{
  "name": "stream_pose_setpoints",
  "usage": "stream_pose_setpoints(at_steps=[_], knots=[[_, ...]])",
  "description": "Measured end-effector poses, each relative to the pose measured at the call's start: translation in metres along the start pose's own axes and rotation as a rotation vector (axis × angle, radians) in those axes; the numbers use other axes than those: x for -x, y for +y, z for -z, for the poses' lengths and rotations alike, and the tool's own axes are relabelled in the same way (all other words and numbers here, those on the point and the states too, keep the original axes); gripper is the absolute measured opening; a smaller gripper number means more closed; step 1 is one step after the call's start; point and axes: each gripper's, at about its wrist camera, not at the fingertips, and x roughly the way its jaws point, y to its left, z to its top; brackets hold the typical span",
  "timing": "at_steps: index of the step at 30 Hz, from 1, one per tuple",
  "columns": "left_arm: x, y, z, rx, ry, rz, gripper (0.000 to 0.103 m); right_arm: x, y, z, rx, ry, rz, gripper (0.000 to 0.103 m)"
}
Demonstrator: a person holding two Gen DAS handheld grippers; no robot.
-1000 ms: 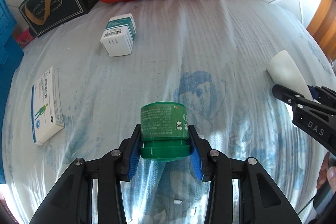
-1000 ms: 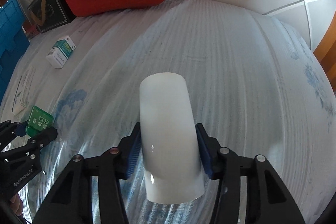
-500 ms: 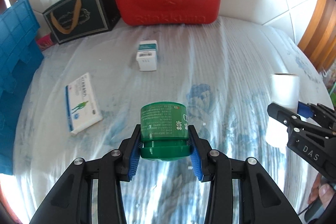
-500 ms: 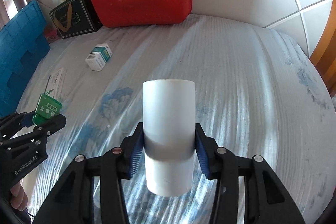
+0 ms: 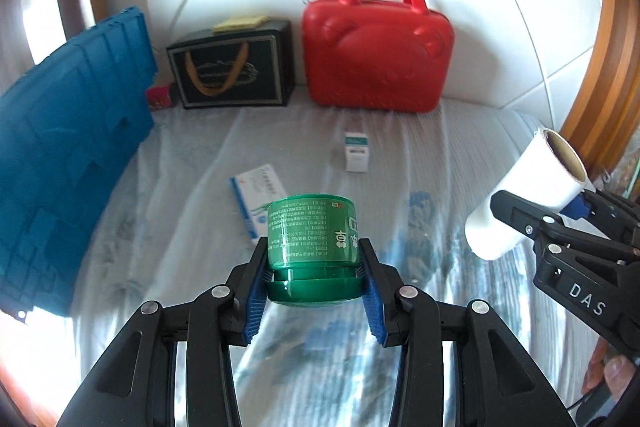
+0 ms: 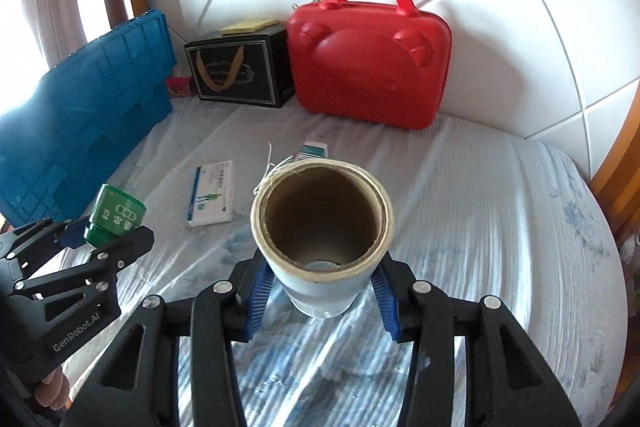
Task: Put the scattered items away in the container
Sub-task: 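Carry the green jar to the crate with the left tool while the right tool carries the paper roll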
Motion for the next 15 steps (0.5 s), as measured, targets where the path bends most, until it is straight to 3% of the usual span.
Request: stream_pose_setpoints(at_steps=[8,15], knots=[[0.063,0.068,0.011,0.032,-0.085,-0.059,0.040,0.037,0.088,-0.013,0.044,-0.071,-0.058,0.045],[0.105,0.108,0.016,0.106,-0.143,-0.176,0.040,0.063,0.149,-0.029,0.139,-0.130,-0.157,0.045]])
